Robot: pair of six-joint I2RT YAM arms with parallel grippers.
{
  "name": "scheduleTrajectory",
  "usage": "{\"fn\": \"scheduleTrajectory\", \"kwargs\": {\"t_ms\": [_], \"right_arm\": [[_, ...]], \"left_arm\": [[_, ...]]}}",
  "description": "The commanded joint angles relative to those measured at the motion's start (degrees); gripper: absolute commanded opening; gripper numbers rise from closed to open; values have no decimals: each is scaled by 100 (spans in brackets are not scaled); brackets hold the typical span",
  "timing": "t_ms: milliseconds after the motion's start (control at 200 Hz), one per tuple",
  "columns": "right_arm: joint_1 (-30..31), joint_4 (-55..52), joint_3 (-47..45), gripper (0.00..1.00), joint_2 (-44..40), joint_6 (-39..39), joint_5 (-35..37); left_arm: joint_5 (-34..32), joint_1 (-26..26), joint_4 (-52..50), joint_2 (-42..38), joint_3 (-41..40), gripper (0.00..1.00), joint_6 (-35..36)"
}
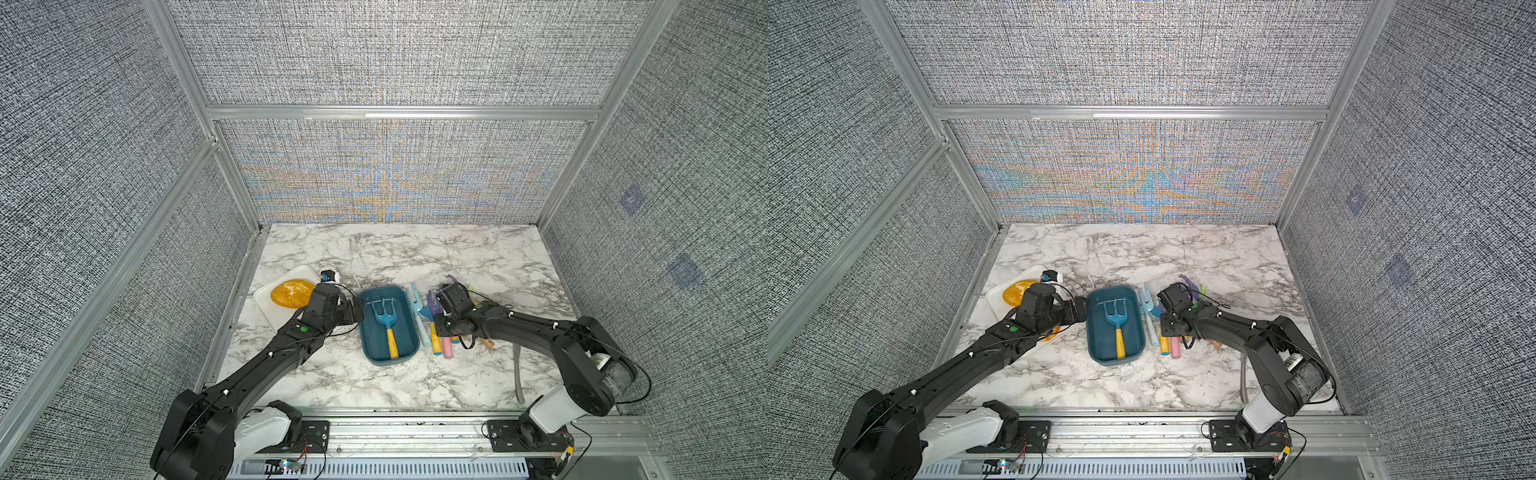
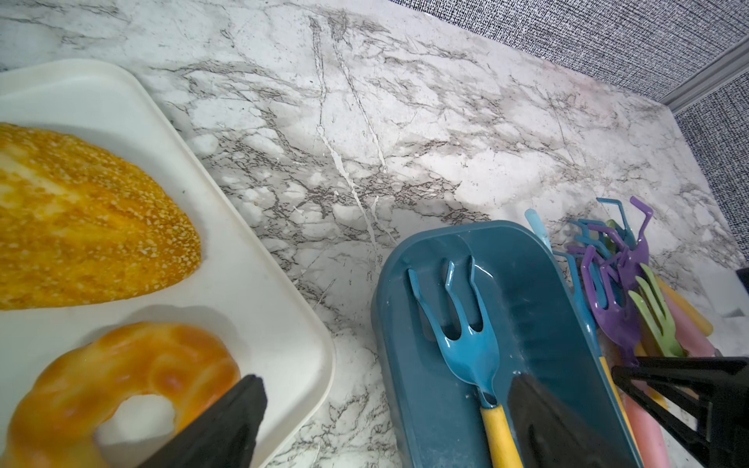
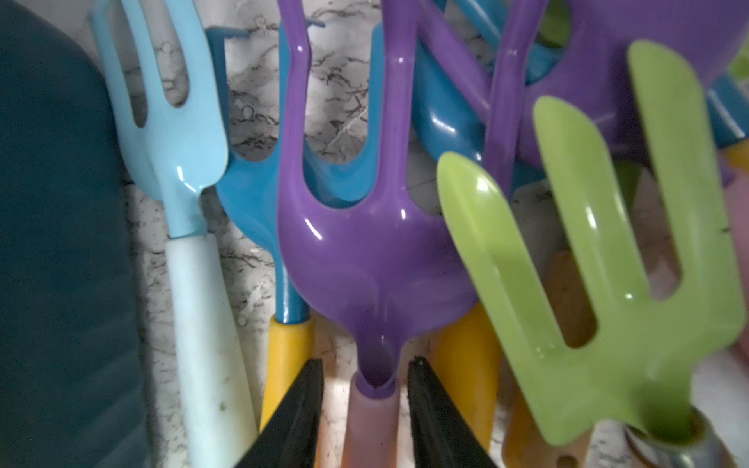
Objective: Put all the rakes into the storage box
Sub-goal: Pick up the rake at the center of the board.
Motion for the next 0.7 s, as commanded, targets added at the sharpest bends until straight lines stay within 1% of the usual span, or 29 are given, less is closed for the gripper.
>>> {"fn": "scheduleTrajectory", "kwargs": {"t_ms": [0, 80, 145, 170, 460, 505, 606, 691], "right_arm": [[37, -126, 41, 40, -2, 71, 105], [64, -78, 0, 37, 44, 86, 91], [73, -39, -27, 30, 72, 98, 84], [75, -33, -28, 29, 71, 102, 81], [84, -95, 43, 28, 112, 25, 189], [84, -118, 41, 21, 79, 18, 258], [106, -208, 46, 10, -161, 14, 421], [151, -234, 71, 5, -510, -23, 425]], "left_arm": [[-62, -7, -44, -39, -22, 98, 51], [-64, -8, -39, -39, -24, 98, 48], [-71, -2, -39, -44, -24, 98, 49], [-70, -4, -39, -48, -24, 98, 41], [-81, -8, -39, -114, -51, 98, 38], [-84, -6, -48, -131, -61, 98, 40], [-140, -1, -48, -199, -90, 98, 36], [-211, -2, -48, -275, -120, 98, 27]]}}
